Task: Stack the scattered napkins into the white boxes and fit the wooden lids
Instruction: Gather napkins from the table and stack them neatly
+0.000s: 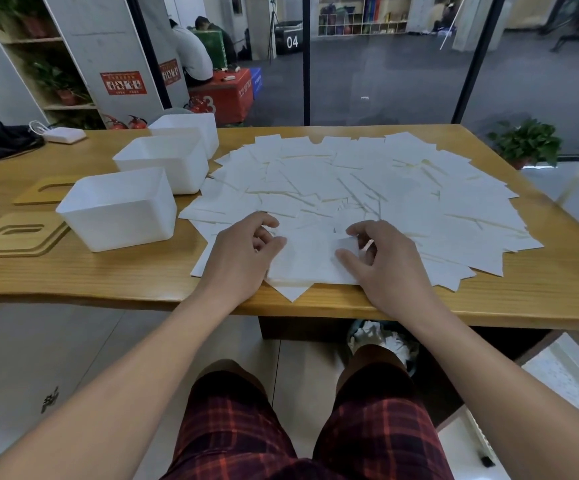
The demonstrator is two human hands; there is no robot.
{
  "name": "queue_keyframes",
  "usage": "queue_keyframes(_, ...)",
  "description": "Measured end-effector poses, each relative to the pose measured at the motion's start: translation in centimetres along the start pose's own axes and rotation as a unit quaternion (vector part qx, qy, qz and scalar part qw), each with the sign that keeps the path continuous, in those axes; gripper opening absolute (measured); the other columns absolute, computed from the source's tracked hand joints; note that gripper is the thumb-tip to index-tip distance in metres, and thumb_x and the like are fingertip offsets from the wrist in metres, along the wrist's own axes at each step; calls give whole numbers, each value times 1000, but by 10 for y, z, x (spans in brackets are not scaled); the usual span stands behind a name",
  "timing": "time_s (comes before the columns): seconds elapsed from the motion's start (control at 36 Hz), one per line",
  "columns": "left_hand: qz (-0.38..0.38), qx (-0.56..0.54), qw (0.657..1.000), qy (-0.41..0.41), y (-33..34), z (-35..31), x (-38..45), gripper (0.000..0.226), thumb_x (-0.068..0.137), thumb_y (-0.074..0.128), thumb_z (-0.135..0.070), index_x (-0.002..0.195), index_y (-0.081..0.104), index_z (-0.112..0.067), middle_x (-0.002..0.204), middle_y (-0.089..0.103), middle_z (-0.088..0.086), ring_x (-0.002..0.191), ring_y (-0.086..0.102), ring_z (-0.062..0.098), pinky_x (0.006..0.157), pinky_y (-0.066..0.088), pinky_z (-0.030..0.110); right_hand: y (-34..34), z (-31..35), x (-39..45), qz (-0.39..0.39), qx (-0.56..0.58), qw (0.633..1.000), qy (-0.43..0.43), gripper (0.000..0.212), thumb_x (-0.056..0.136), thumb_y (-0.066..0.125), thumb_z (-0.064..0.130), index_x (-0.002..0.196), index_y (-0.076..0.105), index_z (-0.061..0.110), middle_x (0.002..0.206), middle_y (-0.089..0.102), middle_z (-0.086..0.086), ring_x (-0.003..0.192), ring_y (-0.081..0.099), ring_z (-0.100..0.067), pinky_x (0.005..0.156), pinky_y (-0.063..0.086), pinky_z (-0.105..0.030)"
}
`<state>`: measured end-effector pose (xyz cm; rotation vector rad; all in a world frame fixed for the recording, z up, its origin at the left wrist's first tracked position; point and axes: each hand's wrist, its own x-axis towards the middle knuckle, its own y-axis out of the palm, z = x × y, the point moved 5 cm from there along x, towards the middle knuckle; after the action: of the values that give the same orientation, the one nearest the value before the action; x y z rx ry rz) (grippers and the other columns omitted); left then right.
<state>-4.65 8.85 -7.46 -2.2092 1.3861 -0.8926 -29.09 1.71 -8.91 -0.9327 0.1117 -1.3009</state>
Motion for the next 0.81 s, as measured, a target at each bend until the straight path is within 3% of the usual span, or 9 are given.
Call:
queue_keyframes(0.06, -12, 26, 1000, 10, -6, 4, -3, 22, 107, 65, -40, 127, 69, -33, 103, 69, -17, 95, 63, -2, 76, 48, 10, 0, 0, 0, -3, -4, 1000, -6, 34, 98, 75, 42, 127, 68, 26, 113, 58, 13, 77, 58, -6, 77, 51, -27)
queue_keyframes(0.14, -30, 87, 996, 23, -17, 13, -9, 23, 109, 60, -40, 128, 69, -32, 105, 64, -19, 97, 59, 2, 77, 45, 17, -1, -1, -1, 3, 5, 1000, -8, 33, 98, 74, 42, 128, 69, 29, 123, 52, 14, 84, 58, -5, 77, 51, -24)
queue_keyframes(0.31, -5, 140, 990, -12, -38, 39, -14, 29, 98, 72, -44, 124, 67, -32, 109, 61, -17, 104, 55, 10, 83, 45, 29, 4, 0, -1, 21, -11, 999, -27, 19, 97, 76, 36, 116, 76, 31, 116, 54, 17, 83, 58, -5, 72, 50, -24)
queue_keyframes(0.42, 14, 140, 990, -24, -43, 49, -19, 35, 95, 73, -44, 126, 67, -30, 115, 60, -14, 112, 56, 11, 88, 45, 29, 10, -1, -2, 31, -39, 998, -35, 13, 99, 74, 38, 109, 76, 30, 111, 57, 18, 77, 58, -2, 69, 40, -16)
queue_keyframes(0.56, -6, 150, 989, 0, -43, 49, -25, 26, 96, 72, -43, 118, 69, -29, 111, 61, -13, 109, 55, 11, 89, 46, 30, 11, -2, -1, 32, -46, 998, -34, 12, 100, 71, 37, 108, 76, 29, 110, 58, 19, 74, 59, -3, 66, 39, -15)
queue_keyframes(0.72, -27, 198, 980, 23, -45, 46, -26, 5, 99, 67, -35, 100, 70, -31, 99, 64, -15, 98, 58, 10, 77, 45, 28, 11, -1, -2, 32, -51, 998, -34, 13, 101, 70, 38, 109, 75, 29, 110, 59, 19, 73, 61, -4, 67, 44, -19)
queue_keyframes(0.81, -33, 212, 976, 31, -48, 47, -26, 9, 101, 63, -30, 94, 69, -31, 93, 65, -15, 93, 60, 12, 76, 50, 33, 12, -1, -2, 32, -49, 998, -34, 12, 101, 70, 38, 108, 75, 29, 110, 58, 19, 73, 61, -4, 67, 45, -20)
